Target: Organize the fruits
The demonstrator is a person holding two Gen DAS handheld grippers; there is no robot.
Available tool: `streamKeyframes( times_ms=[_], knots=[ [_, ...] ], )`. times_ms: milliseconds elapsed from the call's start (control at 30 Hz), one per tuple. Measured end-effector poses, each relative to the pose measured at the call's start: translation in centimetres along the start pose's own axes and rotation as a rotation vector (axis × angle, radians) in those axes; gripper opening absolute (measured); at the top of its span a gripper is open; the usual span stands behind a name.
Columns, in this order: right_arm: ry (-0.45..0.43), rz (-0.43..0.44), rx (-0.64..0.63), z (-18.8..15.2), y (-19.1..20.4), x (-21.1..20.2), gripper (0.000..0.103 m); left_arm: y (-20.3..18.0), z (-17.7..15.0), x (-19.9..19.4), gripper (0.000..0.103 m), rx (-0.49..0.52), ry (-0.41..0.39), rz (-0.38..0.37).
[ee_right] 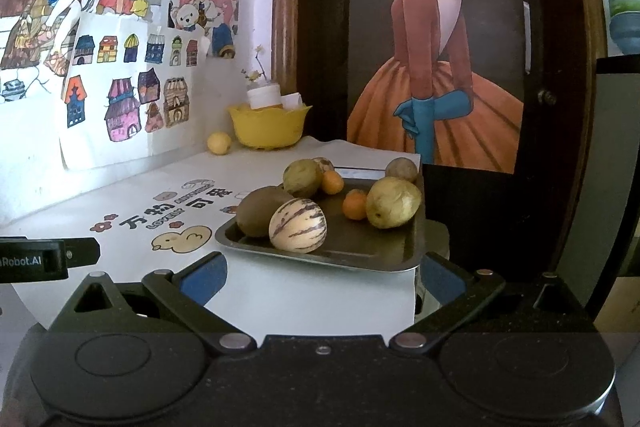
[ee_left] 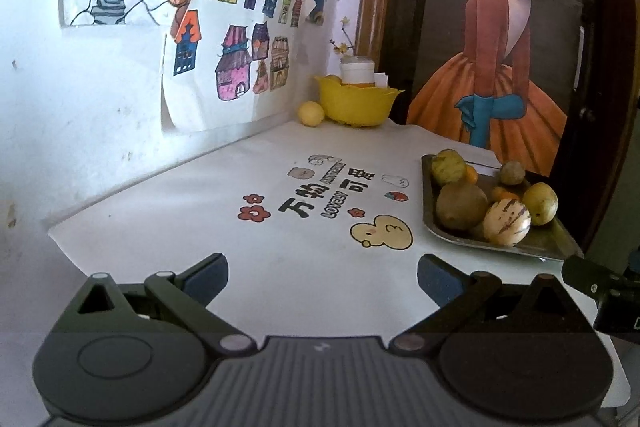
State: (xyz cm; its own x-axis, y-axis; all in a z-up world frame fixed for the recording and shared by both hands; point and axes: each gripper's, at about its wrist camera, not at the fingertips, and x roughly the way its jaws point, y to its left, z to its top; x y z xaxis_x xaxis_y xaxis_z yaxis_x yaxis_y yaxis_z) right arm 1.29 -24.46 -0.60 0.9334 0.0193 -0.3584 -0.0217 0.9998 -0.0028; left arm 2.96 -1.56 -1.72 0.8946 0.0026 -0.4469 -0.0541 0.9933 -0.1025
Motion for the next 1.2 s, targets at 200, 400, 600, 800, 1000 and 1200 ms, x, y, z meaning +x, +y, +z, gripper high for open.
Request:
streamKeyframes(
  times_ms=[200,400,600,800,1000,1200],
  knots=[
    [0.004,0.004,-0.002,0.04,0.08,0.09,0.102,0.31,-0.05,0.11,0.103,-0.011,0.006,0.001],
    [0.007,0.005,-0.003,0.0,0.11,0.08,0.102,0.42,-0.05,0.17,0.103,-0.014,0.009,0.001],
    [0.009,0.005,-0.002,0.0,0.16,0.07,0.102,0.53,-0.02,0.12,0.103,-0.023,0.011,0.003],
    [0.014,0.01,-0.003,-0.18,0.26,0.06,0.102,0.7,-0.13,0.21,0.103,-0.032,0.018,0.002],
    [0.02,0.013,-0.004,-0.2,0.33,0.15,0.102,0.76,-0.18,0.24,0.103,-0.038,0.021,0.002],
    [0.022,0.015,-0.003,-0.22,0.33,0.21,0.102,0.79,-0.21,0.23,0.103,-0.041,0.022,0.002]
  ],
)
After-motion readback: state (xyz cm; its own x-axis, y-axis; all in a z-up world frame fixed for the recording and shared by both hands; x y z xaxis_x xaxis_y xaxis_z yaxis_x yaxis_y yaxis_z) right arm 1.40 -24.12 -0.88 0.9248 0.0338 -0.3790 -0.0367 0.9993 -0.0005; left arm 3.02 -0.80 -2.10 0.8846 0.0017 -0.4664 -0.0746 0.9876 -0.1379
